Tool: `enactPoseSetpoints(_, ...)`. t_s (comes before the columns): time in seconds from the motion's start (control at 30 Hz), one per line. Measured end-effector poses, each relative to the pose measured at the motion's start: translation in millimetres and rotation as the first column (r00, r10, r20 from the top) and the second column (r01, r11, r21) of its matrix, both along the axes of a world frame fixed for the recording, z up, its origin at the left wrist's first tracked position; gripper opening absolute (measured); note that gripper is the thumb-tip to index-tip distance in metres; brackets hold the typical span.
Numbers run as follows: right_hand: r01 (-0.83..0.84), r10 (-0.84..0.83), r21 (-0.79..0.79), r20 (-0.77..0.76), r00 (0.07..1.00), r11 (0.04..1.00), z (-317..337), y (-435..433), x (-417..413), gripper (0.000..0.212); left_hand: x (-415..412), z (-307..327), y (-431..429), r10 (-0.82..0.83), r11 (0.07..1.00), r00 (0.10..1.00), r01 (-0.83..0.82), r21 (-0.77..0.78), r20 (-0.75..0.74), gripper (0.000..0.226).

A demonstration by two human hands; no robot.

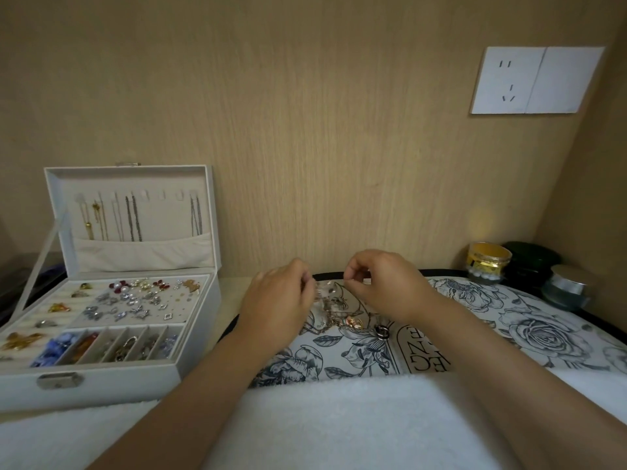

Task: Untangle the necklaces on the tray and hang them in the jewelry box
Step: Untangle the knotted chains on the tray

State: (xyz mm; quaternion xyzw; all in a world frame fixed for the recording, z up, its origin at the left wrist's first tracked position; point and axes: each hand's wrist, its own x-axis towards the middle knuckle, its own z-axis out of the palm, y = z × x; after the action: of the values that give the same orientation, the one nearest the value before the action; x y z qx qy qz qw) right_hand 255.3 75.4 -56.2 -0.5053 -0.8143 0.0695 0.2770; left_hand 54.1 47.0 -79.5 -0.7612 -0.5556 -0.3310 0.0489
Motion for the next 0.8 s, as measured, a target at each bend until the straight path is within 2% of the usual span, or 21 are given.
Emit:
enactPoseSetpoints(0.07, -0.054, 0.051, -0.096, -0.03, 0.998, 0.994, -0.9, 1.8, 3.1, 0.002, -7.0, -3.0, 2.7, 0.093, 0.995, 0.996, -0.092, -0.023, 0.015, 0.015)
enactPoseSetpoints(0.17, -0.124, 0.121, -0.336, -0.031, 0.992, 0.934, -1.9, 0.1, 5.6, 0.005, -14.2, -6.2, 3.9, 0.203, 0.971, 0.978, -0.206, -0.125, -0.037, 0.016)
enactPoseSetpoints(0.27, -0.117, 0.135, -0.436, 0.01, 0.991, 0.892, -6.2, 1.2, 7.7, 0.017, -18.1, -10.8, 5.2, 0.246, 0.952, 0.963, -0.26, -0.16, -0.107, 0.011)
enactPoseSetpoints(0.5, -0.164, 0.119, -0.407, -0.135, 0.984, 0.899, -7.4, 2.7, 7.5, 0.006, -0.9, -16.4, -0.9, -0.031, 0.998, 0.995, 0.025, -0.054, -0.098, 0.016)
enactPoseSetpoints(0.6, -0.118, 0.061, -0.334, -0.178, 0.982, 0.935, -10.3, 5.1, 8.7, 0.01, 0.1, -20.4, -1.9, -0.074, 0.992, 0.99, 0.062, -0.107, -0.119, 0.019)
enactPoseSetpoints(0.73, 0.06, -0.092, -0.171, -0.186, 0.978, 0.983, -18.4, 9.7, 6.7, 0.007, -4.0, -21.5, -0.7, -0.071, 0.983, 0.996, 0.059, -0.174, -0.062, 0.021)
enactPoseSetpoints(0.8, 0.099, -0.125, -0.144, -0.177, 0.976, 0.985, -23.1, 9.7, 4.7, 0.007, -4.7, -21.9, 0.1, -0.057, 0.983, 0.997, 0.047, -0.179, -0.053, 0.024)
